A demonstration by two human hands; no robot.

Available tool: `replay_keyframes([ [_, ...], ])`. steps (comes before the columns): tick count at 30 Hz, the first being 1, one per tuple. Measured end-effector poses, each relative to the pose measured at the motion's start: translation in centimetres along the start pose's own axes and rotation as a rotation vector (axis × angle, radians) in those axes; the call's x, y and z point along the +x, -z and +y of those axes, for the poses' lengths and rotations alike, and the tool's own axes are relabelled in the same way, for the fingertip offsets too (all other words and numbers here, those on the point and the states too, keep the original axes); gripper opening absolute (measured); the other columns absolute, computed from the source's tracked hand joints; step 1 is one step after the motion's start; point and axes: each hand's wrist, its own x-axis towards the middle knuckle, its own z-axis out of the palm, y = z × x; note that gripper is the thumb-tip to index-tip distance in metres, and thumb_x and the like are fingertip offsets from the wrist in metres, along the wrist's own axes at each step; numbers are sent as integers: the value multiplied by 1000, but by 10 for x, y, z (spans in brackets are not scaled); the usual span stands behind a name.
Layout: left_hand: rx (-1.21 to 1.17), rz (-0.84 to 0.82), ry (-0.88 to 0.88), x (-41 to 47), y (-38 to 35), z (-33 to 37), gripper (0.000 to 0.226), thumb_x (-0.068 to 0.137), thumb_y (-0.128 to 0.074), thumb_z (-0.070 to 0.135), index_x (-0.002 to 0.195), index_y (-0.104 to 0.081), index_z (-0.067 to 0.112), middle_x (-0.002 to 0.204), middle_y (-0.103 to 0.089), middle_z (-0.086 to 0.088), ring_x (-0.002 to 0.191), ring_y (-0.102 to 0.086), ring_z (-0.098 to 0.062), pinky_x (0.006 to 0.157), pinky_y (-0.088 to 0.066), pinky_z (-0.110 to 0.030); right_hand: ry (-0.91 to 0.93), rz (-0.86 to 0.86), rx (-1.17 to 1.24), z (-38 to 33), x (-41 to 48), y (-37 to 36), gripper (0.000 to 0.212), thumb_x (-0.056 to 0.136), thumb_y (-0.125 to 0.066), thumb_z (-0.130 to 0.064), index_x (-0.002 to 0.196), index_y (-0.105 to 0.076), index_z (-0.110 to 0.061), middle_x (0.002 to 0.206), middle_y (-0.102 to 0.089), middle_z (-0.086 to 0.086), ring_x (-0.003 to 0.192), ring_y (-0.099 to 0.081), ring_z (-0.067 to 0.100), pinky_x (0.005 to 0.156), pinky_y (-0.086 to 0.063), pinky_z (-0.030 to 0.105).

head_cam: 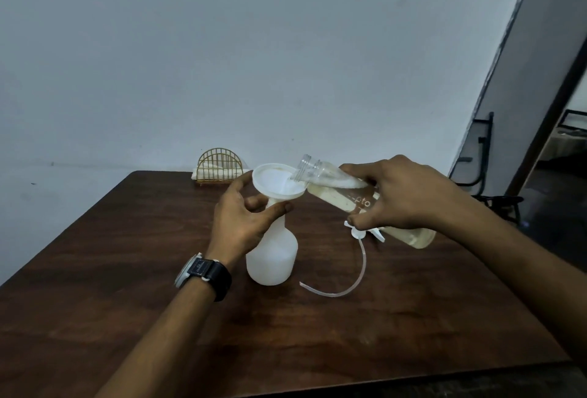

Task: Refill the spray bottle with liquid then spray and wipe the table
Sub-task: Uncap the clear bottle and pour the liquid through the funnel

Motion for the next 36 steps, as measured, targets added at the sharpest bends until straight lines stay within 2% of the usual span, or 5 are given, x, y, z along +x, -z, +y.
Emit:
replay_keyframes([
  [12,-24,-7,-3,-1,3,0,97,71,-94,32,153,-44,23,97,-83,7,107,-73,-3,102,-57,-46,-1,11,-12,-2,4,-1,39,65,-78,-52,97,-56,-44,67,-61,-9,68,-54,6,53,-34,28],
  [15,-46,-17,11,0,3,-3,105,63,-96,44,152,-44,24,101,-82,5,111,-73,-6,103,-56,-48,1,23,-27,-2,4,-1,39,66,-78,-51,98,-57,-43,67,-61,-9,67,-54,6,52,-33,28],
  [20,-52,-21,8,1,3,-5,115,50,-91,60,150,-47,24,104,-82,4,112,-74,-10,102,-57,-50,9,46,-54,-1,3,0,44,67,-77,-50,107,-59,-43,67,-59,-10,66,-52,4,53,-32,28],
  [30,-70,-21,-1,1,2,-7,95,68,-96,34,149,-49,19,100,-82,7,110,-74,-8,102,-57,-50,23,41,-72,-2,5,3,55,69,-75,-49,121,-58,-49,68,-60,-11,67,-52,2,53,-35,28],
  [36,-71,-28,-10,2,1,-7,103,60,-95,46,148,-50,20,100,-82,9,109,-75,-8,102,-57,-50,30,43,-84,0,6,3,58,67,-75,-49,122,-58,-49,70,-61,-11,68,-53,3,54,-38,28],
])
